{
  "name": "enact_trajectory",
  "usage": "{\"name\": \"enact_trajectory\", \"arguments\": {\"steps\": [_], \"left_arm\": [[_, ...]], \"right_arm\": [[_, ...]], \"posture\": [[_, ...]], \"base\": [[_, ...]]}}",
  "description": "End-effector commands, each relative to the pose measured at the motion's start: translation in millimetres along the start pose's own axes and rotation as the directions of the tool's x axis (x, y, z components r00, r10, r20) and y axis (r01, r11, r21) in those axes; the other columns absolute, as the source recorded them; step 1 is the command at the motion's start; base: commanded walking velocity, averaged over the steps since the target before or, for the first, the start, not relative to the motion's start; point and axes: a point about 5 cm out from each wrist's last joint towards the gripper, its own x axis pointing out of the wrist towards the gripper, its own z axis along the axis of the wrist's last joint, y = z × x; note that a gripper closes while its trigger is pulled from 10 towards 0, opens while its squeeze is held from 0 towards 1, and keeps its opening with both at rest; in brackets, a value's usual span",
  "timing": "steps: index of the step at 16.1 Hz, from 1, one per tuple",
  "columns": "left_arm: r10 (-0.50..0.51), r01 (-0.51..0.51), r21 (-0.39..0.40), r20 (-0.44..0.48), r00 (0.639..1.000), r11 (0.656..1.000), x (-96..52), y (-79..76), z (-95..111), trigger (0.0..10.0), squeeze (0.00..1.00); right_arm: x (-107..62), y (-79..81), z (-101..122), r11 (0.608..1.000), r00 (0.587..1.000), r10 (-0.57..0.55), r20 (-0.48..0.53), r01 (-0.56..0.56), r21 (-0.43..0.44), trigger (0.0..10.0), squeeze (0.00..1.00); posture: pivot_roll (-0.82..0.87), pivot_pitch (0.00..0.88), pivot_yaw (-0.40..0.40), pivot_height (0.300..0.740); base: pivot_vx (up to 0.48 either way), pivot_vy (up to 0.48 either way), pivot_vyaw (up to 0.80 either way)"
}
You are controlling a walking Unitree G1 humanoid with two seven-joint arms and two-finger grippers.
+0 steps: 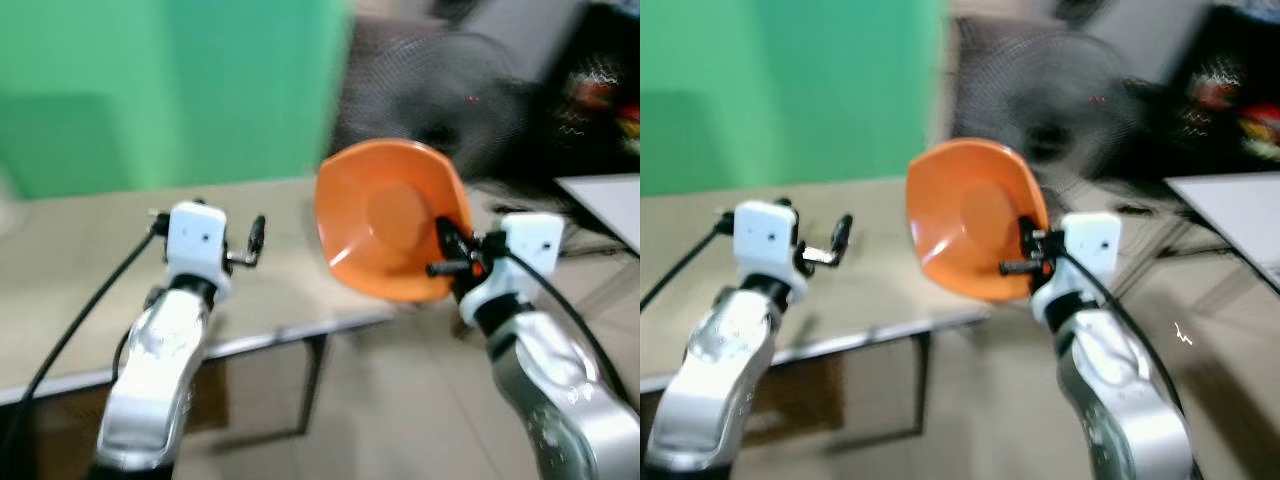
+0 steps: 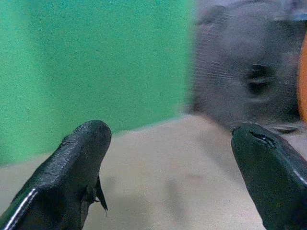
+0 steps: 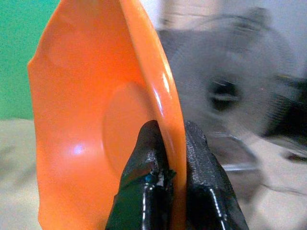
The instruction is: Setting the table
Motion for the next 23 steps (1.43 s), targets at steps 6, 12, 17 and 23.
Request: {"name": "enact_trajectory", "arguments": {"steps": [6,12,17,23], "left_arm": [[-0.083,0.083,0.001,0.006,0.997,0.997,4.7,-9.5,3,10.0,0.0],[-0.125,0.125,0.006,-0.015,0.992,0.992,10.9,-15.0,1,10.0,0.0],[-0.12,0.12,0.047,0.001,0.993,0.992,11.2,-13.0,4,10.0,0.0],[-0.124,0.124,0.003,-0.006,0.992,0.992,10.2,-15.4,2,10.0,0.0]], "right_arm": [[-2.6,-5.6,-1,0.998,0.998,-0.065,0.003,0.065,0.013,10.0,0.0],[-9.6,-10.2,-3,0.991,0.992,-0.13,0.001,0.13,0.034,10.0,0.0],[-9.6,-11.3,-4,0.99,0.991,-0.137,-0.005,0.137,0.036,10.0,0.0],[-9.1,-12.4,-5,0.99,0.99,-0.138,-0.007,0.138,0.032,10.0,0.0]], "posture": [[0.03,0.0,-0.031,0.74],[0.0,0.0,0.0,0.74],[0.01,0.0,-0.007,0.74],[0.01,0.0,-0.011,0.74]], "base": [[0.0,-0.272,-0.8],[0.0,0.064,-0.8],[0.0,0.229,-0.8],[0.0,0.14,-0.8]]}}
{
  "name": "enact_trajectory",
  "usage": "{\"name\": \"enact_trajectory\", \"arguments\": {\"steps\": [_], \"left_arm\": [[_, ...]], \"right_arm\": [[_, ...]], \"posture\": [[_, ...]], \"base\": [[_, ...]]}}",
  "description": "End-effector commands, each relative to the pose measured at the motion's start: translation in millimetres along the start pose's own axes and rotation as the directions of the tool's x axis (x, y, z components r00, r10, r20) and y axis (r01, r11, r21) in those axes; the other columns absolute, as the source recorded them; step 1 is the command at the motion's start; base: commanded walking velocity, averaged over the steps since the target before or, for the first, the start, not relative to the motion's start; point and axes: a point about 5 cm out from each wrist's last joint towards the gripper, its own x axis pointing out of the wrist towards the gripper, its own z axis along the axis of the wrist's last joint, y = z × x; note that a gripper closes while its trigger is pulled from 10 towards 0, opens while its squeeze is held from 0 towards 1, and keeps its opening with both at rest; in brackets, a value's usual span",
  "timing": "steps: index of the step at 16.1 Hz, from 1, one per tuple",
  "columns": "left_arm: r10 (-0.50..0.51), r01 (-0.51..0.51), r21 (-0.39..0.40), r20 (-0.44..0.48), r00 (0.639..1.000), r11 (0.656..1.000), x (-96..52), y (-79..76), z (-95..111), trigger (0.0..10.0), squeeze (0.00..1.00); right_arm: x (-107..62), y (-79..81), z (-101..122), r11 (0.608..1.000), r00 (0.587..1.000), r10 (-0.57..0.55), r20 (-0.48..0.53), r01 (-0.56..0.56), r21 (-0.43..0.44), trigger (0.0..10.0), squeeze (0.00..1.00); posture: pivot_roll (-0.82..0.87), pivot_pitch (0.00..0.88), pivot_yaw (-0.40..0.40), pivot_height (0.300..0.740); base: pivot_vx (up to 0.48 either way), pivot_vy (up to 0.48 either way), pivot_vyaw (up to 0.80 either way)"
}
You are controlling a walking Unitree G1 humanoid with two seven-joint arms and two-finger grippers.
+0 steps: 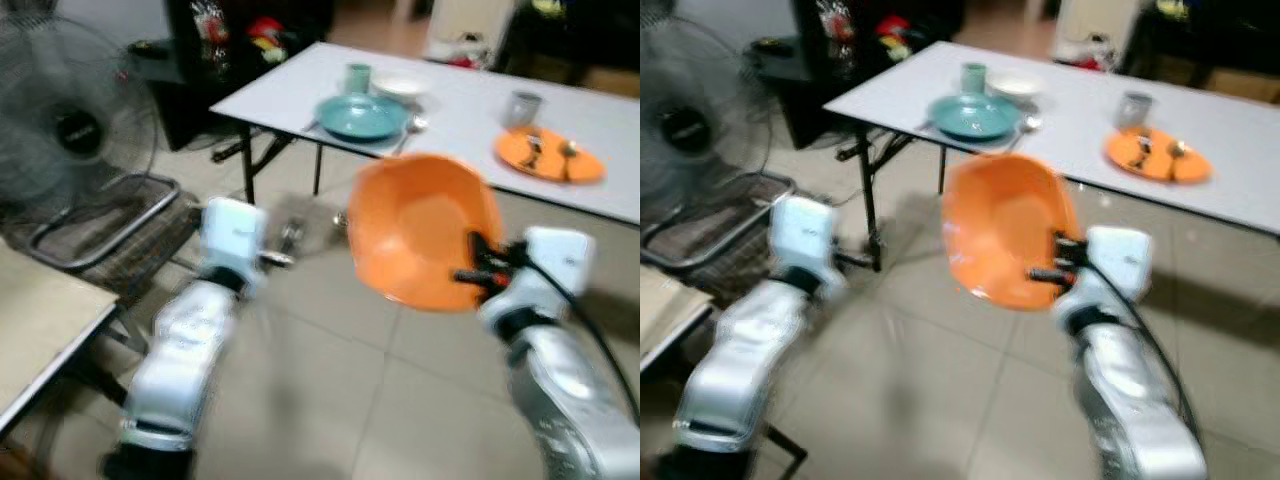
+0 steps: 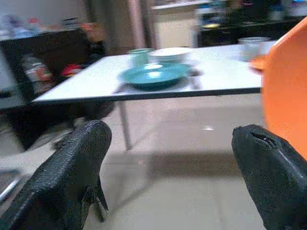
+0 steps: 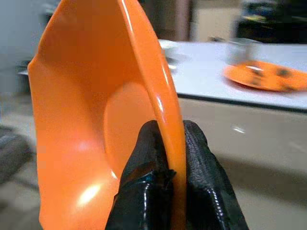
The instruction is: Setting the table
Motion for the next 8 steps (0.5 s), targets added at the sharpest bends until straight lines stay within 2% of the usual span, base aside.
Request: {"name": "enact_trajectory", "arguments": {"steps": [1,5,8], "left_arm": [[0.037,-0.038,0.046,0.012,0.999,0.998,-0.9,10.1,3.1,10.0,0.0],[0.069,-0.07,0.023,0.008,0.998,0.997,-0.5,11.8,1.6,10.0,0.0],[0.063,-0.063,0.011,0.023,0.998,0.998,-0.3,11.0,3.1,10.0,0.0]], "right_arm": [[-1.1,7.7,9.1,0.999,0.998,0.034,0.048,-0.035,0.02,10.0,0.0],[-0.1,5.6,11.0,0.999,0.998,0.027,0.057,-0.028,0.023,10.0,0.0],[2.3,3.6,14.3,0.999,0.997,0.03,0.071,-0.031,0.013,10.0,0.0]], "posture": [[0.0,0.0,-0.009,0.74],[0.0,0.0,-0.013,0.74],[0.0,0.0,-0.021,0.74]], "base": [[0.0,0.0,-0.8],[0.0,0.0,-0.74],[0.0,0.0,0.0]]}}
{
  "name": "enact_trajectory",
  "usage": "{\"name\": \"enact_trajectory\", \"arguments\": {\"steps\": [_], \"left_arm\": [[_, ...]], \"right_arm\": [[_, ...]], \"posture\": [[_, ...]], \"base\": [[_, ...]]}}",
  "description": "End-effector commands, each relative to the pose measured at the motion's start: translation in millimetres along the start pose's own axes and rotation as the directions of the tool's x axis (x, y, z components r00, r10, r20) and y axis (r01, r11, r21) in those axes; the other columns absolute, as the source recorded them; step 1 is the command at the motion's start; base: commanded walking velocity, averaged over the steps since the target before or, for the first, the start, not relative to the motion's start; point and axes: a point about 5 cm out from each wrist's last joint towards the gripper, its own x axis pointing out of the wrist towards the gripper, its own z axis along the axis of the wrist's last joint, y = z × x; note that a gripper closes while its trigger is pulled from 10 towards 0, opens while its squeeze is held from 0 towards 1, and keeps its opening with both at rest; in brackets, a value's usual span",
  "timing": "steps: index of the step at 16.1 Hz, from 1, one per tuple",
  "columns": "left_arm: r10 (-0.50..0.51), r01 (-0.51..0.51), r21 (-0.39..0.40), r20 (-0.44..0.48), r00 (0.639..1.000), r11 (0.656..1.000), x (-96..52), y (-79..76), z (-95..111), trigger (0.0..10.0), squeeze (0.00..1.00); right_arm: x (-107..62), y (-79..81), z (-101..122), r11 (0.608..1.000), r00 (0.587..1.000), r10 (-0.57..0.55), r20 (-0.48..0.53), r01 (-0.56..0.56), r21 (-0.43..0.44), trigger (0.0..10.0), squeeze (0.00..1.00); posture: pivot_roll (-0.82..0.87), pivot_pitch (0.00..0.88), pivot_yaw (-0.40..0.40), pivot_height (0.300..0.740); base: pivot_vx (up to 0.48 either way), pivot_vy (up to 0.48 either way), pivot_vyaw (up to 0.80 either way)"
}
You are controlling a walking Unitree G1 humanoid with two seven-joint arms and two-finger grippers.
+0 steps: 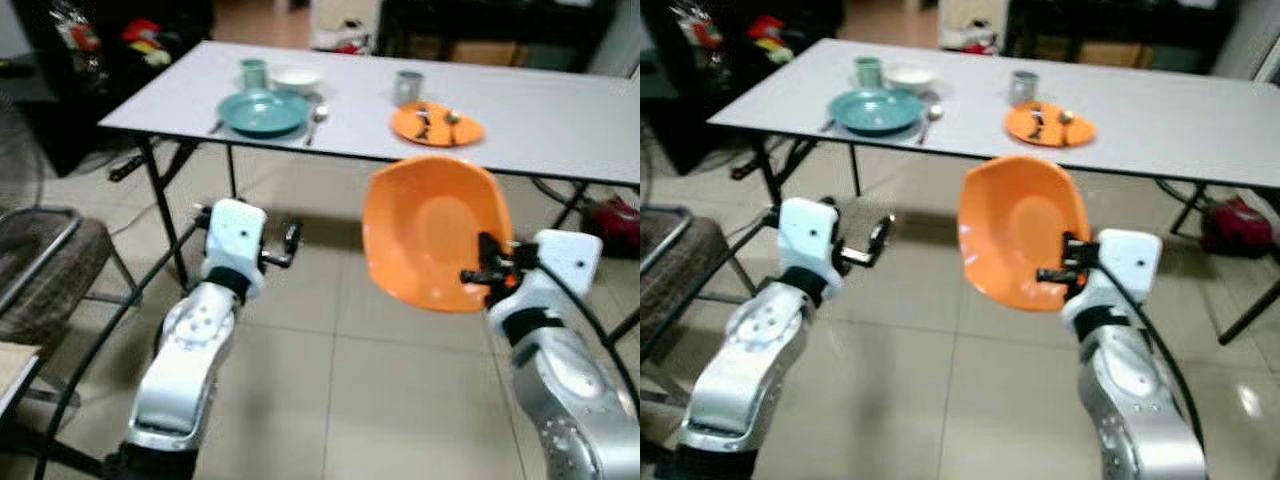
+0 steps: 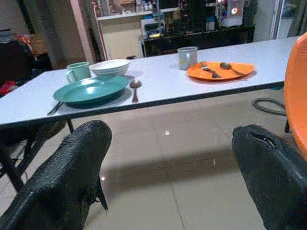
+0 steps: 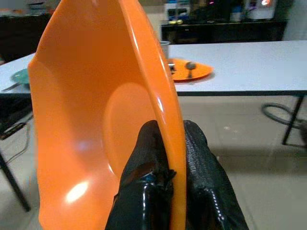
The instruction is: Setting the table
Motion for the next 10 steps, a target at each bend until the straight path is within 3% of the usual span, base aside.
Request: {"name": "enact_trajectory", "arguments": {"steps": [1,4,10], "left_arm": [[0.005,-0.005,-0.006,0.015,1.0,1.0,0.0,2.6,2.7,10.0,0.0],[0.005,-0.004,-0.024,0.021,1.0,1.0,-0.6,2.9,2.8,10.0,0.0],[-0.009,0.009,-0.026,0.024,1.0,1.0,-1.1,1.9,2.0,10.0,0.0]], "right_arm": [[1.6,4.1,10.0,1.0,0.998,0.029,0.051,-0.029,0.008,10.0,0.0],[3.8,4.6,10.9,0.999,0.998,0.03,0.053,-0.032,0.023,10.0,0.0],[5.3,-2.8,11.8,0.999,0.998,-0.022,0.052,0.02,0.05,10.0,0.0]], "posture": [[0.0,0.0,-0.023,0.74],[0.0,0.0,-0.026,0.74],[0.0,0.0,-0.02,0.74]], "base": [[0.0,0.0,0.0],[0.0,0.0,0.0],[0.242,0.0,-0.79]]}}
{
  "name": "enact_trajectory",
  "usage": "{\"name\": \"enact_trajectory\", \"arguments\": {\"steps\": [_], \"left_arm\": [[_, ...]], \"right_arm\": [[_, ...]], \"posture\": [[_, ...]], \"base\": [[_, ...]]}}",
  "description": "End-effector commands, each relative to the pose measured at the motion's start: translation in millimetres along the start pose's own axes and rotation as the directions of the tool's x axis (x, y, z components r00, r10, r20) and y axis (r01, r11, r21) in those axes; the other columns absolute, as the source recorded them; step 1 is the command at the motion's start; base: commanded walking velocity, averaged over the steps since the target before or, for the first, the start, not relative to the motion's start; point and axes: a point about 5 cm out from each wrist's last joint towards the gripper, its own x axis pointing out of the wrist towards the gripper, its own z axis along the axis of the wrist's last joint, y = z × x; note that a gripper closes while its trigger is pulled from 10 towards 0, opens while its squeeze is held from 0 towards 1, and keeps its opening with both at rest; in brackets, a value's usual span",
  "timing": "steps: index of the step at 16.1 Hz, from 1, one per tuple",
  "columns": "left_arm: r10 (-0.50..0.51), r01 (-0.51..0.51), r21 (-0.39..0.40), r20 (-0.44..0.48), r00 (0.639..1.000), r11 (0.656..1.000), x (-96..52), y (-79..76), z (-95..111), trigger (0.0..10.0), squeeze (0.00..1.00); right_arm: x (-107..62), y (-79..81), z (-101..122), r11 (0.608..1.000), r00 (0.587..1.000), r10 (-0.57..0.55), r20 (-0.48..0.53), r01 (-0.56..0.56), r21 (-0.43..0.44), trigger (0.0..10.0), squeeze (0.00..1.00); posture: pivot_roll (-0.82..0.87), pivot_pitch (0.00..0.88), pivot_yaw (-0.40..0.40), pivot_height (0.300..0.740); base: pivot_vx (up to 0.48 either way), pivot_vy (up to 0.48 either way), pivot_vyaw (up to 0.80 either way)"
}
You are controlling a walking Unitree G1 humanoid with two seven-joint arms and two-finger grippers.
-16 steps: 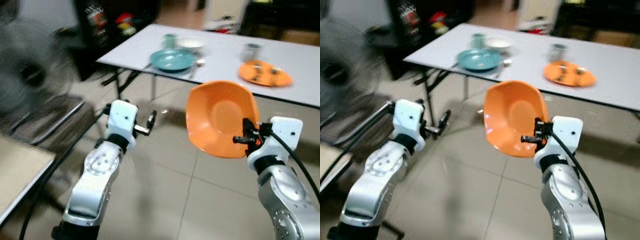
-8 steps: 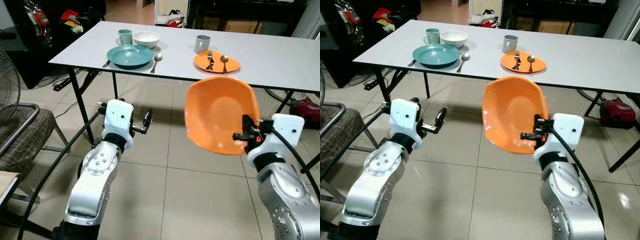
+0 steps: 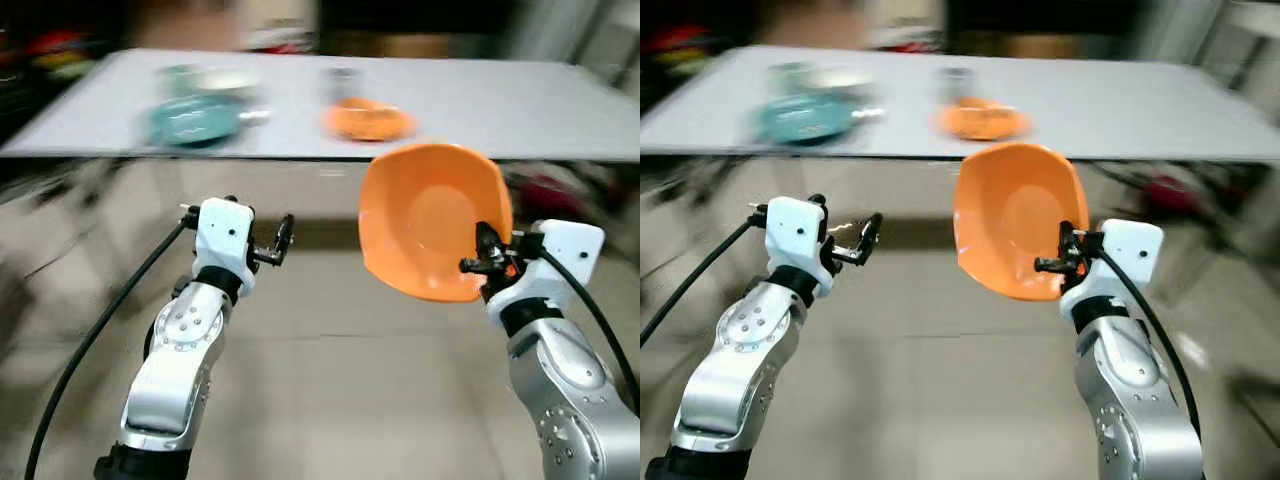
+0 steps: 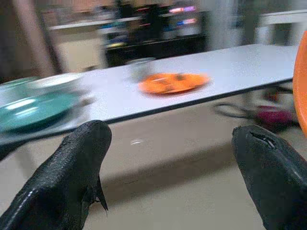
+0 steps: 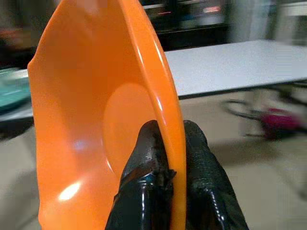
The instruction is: Setting the table
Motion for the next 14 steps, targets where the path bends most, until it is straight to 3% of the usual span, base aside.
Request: {"name": "enact_trajectory", "arguments": {"steps": [1,5,10,14], "left_arm": [[-0.024,0.024,-0.002,0.012,1.0,1.0,1.0,-4.4,2,10.0,0.0],[-0.017,0.017,-0.002,0.014,1.0,1.0,1.8,-2.9,2,10.0,0.0],[0.017,-0.017,0.01,0.016,1.0,1.0,1.8,3.5,2,10.0,0.0],[0.023,-0.023,0.015,0.014,1.0,1.0,1.0,6.4,3,10.0,0.0]], "right_arm": [[0.4,-4.0,6,1.0,0.999,-0.024,0.028,0.024,0.003,10.0,0.0],[0.8,-6.8,7,0.999,0.999,-0.039,0.037,0.039,-0.009,10.0,0.0],[5.3,-11.6,6,0.988,0.998,-0.052,0.029,0.056,-0.146,10.0,0.0],[1.1,-5.2,4,0.996,0.999,-0.012,0.033,0.015,-0.083,10.0,0.0]], "posture": [[0.0,0.0,-0.02,0.74],[-0.01,0.0,-0.016,0.74],[-0.01,0.0,-0.008,0.74],[0.01,0.0,-0.009,0.74]], "base": [[0.304,0.0,-0.79],[0.306,0.0,-0.51],[0.313,0.0,0.0],[0.337,0.0,0.0]]}}
